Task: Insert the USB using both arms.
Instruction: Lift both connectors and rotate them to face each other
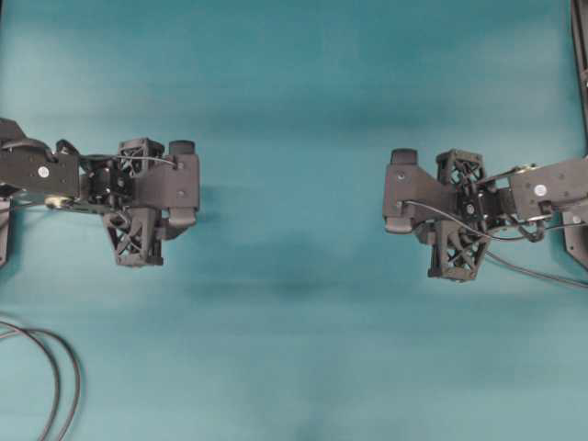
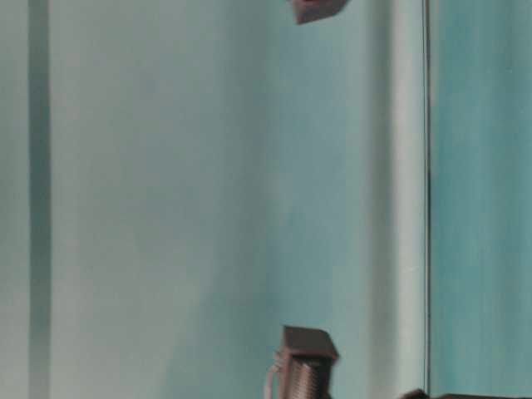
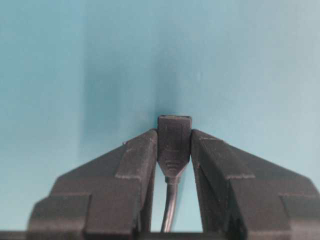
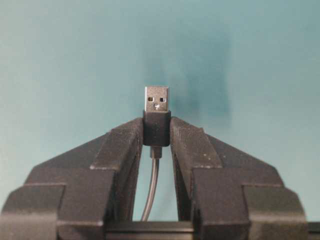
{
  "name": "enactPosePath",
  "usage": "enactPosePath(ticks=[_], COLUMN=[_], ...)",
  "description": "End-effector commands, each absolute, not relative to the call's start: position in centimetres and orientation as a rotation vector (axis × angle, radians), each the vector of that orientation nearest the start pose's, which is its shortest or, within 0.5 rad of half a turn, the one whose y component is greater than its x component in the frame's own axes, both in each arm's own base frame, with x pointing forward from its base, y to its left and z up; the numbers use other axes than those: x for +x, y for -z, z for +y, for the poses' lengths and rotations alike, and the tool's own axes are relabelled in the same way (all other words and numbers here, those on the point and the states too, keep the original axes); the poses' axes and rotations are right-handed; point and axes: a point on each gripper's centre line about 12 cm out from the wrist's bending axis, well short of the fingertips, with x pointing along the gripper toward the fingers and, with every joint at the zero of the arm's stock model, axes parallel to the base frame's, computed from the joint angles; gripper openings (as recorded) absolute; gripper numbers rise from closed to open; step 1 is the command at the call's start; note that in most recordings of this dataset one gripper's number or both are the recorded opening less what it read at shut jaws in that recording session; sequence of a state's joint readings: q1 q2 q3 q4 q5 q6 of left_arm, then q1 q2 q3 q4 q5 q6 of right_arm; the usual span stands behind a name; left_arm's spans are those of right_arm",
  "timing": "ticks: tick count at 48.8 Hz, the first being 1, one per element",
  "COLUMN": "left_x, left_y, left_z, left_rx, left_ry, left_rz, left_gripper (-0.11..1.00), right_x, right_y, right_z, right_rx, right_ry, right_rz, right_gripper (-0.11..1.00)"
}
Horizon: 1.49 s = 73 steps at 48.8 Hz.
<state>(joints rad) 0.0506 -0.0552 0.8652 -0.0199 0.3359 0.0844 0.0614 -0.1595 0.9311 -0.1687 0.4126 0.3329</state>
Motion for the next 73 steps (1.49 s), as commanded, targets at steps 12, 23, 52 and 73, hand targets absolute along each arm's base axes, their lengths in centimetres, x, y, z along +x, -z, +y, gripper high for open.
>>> enactPosePath(ticks=[12,23,52,73], left_x=[32.5,32.7,31.2,35.3], left_y=[-16.1,-20.0,-24.7,-22.5], left_z=[0.9,0.9,5.5,6.9], left_rx=[-0.083,-0.321,-0.796,-1.072], left_ry=[-0.018,-0.041,0.252,0.553], left_rz=[1.104,0.980,0.840,0.821], left_gripper=[0.15,0.15,0.15,0.15], right_x=[28.3,28.5,26.4,25.3], right_y=[-16.9,-19.5,-26.6,-26.9], right_z=[-0.1,-0.7,-3.0,-1.1], right_rx=[-0.048,-0.115,-0.519,-0.902], right_ry=[0.133,0.149,0.242,0.342], right_rz=[1.096,1.037,0.824,0.945], right_gripper=[0.19,0.19,0.19,0.19])
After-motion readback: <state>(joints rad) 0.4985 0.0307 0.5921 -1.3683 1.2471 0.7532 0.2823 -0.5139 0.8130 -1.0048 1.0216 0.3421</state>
